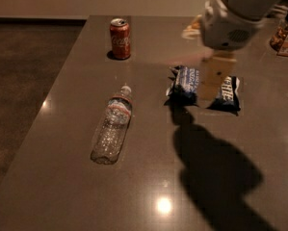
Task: Pick water bottle
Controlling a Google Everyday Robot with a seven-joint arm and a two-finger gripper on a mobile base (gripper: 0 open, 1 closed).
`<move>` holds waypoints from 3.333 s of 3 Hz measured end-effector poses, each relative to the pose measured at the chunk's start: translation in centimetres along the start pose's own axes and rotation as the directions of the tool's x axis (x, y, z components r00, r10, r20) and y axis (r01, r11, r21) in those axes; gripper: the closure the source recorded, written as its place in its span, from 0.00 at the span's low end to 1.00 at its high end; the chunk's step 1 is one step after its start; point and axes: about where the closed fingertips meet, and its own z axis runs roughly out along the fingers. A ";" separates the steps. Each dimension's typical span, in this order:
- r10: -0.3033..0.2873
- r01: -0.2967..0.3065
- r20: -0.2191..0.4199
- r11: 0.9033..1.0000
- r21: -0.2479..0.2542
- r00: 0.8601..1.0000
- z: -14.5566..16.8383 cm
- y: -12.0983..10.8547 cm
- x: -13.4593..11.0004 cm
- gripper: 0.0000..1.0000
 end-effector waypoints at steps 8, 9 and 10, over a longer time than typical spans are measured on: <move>-0.730 0.698 0.047 0.629 -0.341 0.681 15.7 5.5 -13.3 0.18; -0.731 0.696 0.055 0.621 -0.361 0.680 15.2 5.1 -13.5 0.40; -0.688 0.667 0.070 0.665 -0.337 0.722 13.5 3.7 -13.2 0.64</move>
Offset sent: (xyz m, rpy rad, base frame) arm 0.0098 0.1309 -0.0379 -0.0174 0.0346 0.4901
